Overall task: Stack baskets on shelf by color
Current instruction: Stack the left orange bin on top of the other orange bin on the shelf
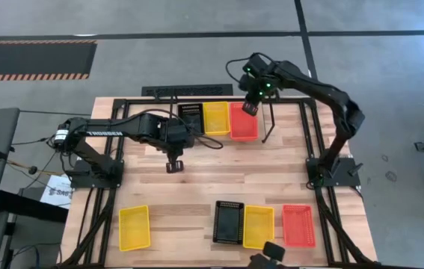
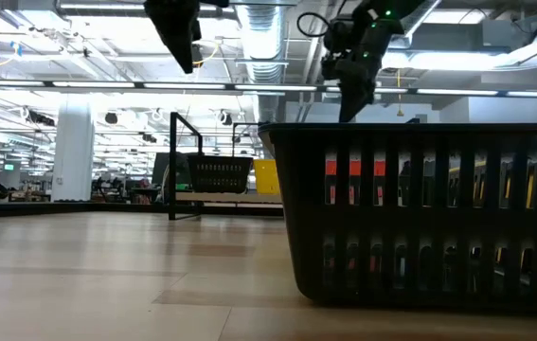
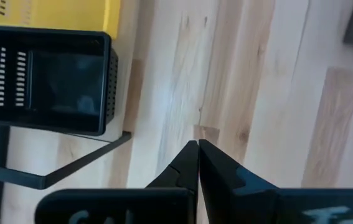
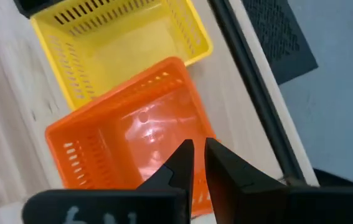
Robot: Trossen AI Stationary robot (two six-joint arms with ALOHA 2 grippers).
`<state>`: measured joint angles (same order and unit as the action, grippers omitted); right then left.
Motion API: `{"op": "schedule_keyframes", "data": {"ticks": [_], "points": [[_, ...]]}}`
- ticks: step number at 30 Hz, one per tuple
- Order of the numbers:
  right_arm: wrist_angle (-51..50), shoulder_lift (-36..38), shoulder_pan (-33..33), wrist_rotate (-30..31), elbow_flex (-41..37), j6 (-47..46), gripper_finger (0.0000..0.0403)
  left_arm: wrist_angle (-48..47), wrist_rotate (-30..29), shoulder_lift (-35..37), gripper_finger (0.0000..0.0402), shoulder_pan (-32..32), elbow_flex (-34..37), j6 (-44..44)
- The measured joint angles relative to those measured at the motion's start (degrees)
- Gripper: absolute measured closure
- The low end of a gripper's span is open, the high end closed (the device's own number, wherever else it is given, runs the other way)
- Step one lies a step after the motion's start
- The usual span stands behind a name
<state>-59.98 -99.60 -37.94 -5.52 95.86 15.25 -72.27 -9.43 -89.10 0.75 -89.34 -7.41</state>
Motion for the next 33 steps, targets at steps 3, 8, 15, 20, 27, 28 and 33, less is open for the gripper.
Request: {"op": "schedule_keyframes", "data": {"ticks": [3, 8, 15, 20, 27, 28, 33], "points": [[-1.2, -2.1, 1.1, 0.8, 1.2, 2.6, 0.0338, 0.4, 0.0, 0.0, 0.0402, 0.0, 0.0, -2.0], [-4.2, -4.8, 2.5, 5.6, 2.5, 6.7, 0.0309, 1.0, -0.1, 0.0, 0.0401, 0.0, 0.0, -3.9], [-4.2, -4.8, 2.8, 7.3, 2.5, 10.8, 0.0265, 1.5, -0.2, 0.0, 0.0401, 0.0, 0.0, -3.9], [-4.1, -4.7, 1.4, 7.3, 2.5, 10.8, 0.0253, 1.5, -0.2, 0.0, 0.0401, 0.0, 0.0, -3.9], [-3.8, -4.7, 0.3, 7.2, 2.5, 10.8, 0.0259, 1.5, -0.2, 0.0, 0.0401, 0.0, 0.0, -3.9], [-3.7, -4.7, 0.3, 7.2, 2.5, 10.8, 0.026, 1.5, -0.2, 0.0, 0.0401, 0.0, 0.0, -3.9], [-3.8, -4.7, 0.3, 6.9, 2.5, 10.7, 0.0261, 1.5, -0.2, 0.0, 0.0401, 0.0, 0.0, -3.9]]}}
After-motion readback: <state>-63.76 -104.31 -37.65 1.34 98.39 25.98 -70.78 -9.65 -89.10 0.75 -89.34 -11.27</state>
